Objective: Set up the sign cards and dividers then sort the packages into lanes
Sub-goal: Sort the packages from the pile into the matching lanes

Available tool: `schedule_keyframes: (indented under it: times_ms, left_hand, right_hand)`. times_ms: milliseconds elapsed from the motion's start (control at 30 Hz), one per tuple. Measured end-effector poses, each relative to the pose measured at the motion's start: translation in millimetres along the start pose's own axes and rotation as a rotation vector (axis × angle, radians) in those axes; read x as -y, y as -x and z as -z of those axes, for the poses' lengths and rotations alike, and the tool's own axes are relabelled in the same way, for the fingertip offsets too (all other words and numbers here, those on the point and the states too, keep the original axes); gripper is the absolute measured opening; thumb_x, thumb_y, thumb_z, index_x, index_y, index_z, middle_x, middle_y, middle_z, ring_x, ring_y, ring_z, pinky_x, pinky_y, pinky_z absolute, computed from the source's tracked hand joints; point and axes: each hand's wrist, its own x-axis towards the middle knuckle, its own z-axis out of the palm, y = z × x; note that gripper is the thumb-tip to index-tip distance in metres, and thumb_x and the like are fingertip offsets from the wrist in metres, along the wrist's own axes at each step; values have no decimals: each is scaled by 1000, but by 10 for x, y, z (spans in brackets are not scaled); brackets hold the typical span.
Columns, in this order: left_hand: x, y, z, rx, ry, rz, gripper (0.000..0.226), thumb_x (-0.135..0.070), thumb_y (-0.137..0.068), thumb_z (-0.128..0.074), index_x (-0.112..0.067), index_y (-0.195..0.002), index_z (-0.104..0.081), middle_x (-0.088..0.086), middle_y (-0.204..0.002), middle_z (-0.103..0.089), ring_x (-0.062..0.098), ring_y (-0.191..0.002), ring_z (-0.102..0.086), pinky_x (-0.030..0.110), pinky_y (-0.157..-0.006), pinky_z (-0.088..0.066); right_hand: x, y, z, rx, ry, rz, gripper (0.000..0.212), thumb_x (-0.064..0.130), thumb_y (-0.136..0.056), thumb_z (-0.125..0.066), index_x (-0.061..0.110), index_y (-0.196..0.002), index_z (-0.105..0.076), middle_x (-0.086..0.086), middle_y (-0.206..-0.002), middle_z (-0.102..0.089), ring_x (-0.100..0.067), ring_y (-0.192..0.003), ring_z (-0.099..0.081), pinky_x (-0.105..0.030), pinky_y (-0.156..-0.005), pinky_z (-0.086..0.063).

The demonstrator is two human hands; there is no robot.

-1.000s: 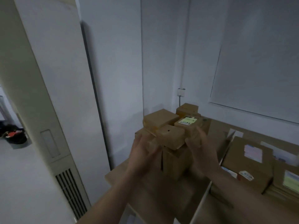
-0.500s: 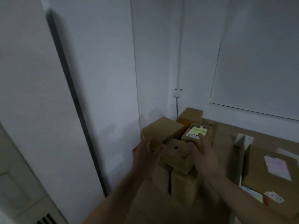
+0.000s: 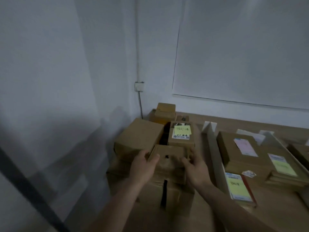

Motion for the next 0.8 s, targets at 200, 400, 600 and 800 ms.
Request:
schedule_keyframes:
  times_ms: [200,400,600,800]
  left_hand:
    - [122,-127,-90,46,30,18,56,-43,-95,-63,-22,-144,-47,-1,-139,-53,18,-121,-52,33,-100,-44]
    - [65,-134,-205,46,67,73,61,-47,-94,-61,-25,-148,-42,0,-144,-48,21,-126,-51,41,-105,-46]
    - [-16,-70,-206,93,165,68,17,-41,-99,-54,-30,-96,-66,-1,-110,-68,13,-95,-61,34,-83,-49]
    - [-64,-64,-253,15,307,140,27,-63,-98,-41,-41,-110,-49,-7,-115,-55,19,-110,-52,44,-102,-43]
  right_hand:
    - [-53,-5,-118,-46,26,-77,49,31,-92,-70,35,-138,-53,13,-120,-67,-9,-109,-63,-36,-96,-53]
    - [-117,26,-7,-118,44,-138,45,17,-86,-73,32,-127,-60,9,-110,-70,-14,-102,-66,-43,-93,-57]
    - [-107,75,97,-118,-43,-95,51,-3,-82,-67,43,-102,-56,8,-106,-69,-14,-104,-65,-45,-92,-57]
    - [-64,138,111,-262,-265,9,26,37,-80,-74,16,-90,-61,-6,-92,-67,-29,-92,-64,-50,-83,-53]
